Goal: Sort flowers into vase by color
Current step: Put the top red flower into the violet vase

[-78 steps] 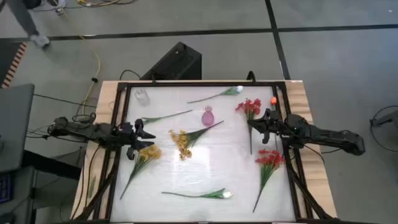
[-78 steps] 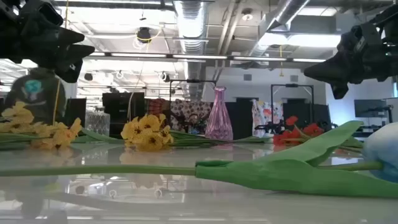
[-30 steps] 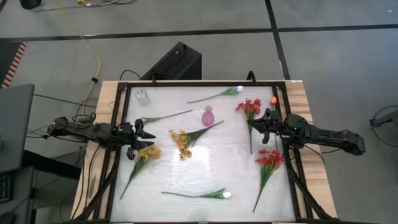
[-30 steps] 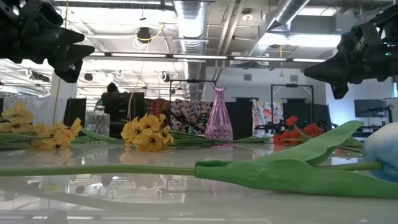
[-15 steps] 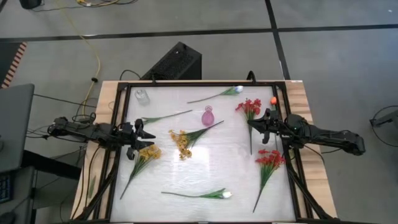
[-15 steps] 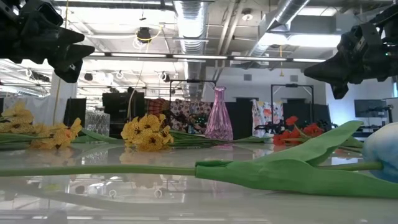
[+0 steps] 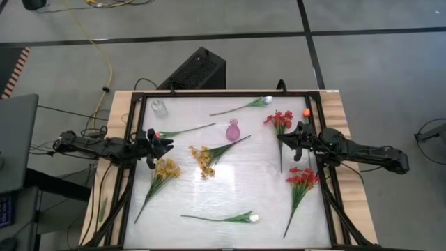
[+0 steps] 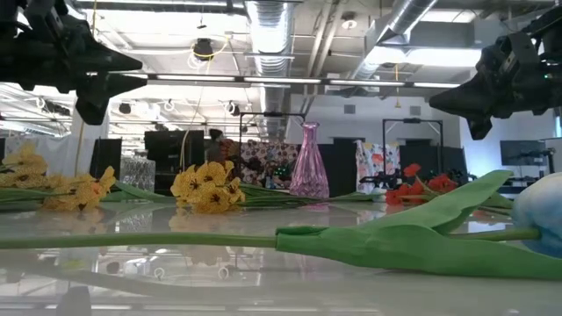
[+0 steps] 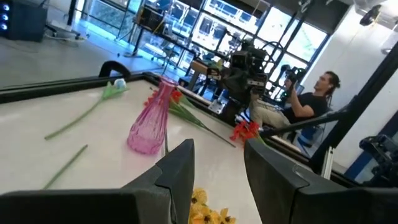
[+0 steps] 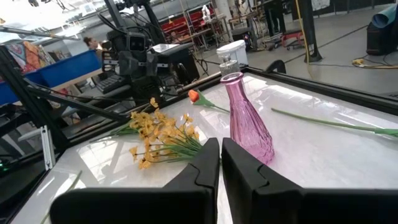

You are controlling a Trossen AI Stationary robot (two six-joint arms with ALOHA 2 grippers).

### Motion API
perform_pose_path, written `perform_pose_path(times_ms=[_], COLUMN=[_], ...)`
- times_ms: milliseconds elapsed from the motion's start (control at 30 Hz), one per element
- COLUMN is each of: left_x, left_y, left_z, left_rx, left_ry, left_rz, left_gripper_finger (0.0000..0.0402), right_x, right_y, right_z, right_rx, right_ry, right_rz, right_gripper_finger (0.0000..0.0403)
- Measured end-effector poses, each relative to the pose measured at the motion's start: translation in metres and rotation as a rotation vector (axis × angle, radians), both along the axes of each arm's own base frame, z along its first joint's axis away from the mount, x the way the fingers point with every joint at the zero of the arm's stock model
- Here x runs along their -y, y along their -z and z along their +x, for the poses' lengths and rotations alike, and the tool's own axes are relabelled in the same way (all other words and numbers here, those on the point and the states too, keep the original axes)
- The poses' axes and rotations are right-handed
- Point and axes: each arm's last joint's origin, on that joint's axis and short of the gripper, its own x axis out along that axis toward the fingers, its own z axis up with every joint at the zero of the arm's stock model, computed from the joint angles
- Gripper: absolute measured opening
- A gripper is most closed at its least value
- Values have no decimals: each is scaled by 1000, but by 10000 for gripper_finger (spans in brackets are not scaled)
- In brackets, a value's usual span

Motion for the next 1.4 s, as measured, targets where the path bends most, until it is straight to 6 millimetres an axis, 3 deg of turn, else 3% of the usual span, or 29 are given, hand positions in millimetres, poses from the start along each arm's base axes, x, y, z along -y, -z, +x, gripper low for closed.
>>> perform_pose_path(times_ms=[333,433,567,667,833,933,1000,1200,1300,1400], left_x=[0,0,0,1,2,1,0,-4,-7,-10], left_y=[1,1,0,-12,-30,-39,-43,-57,-64,-68], left_z=[0,0,3,6,19,30,39,62,68,73], left_rx=[103,118,78,35,-86,-164,-214,-315,-340,-353], left_ry=[29,24,4,7,-25,-21,-9,40,36,20], left_rz=[-432,-497,-460,-363,-177,-90,-38,123,191,221], left_gripper_finger=[128,128,128,128,128,128,128,128,128,128], right_x=[0,0,5,7,4,1,-3,-28,-43,-50], right_y=[-1,-8,-15,-21,-55,-89,-109,-147,-155,-148], right_z=[0,0,-1,-2,3,11,20,55,70,81], right_rx=[14,110,251,343,377,383,313,-212,-507,-789], right_ry=[4,5,130,185,162,112,39,-103,-55,61], right_rz=[-2,89,282,493,542,539,550,739,802,730], right_gripper_finger=[48,48,48,48,36,26,22,24,25,25])
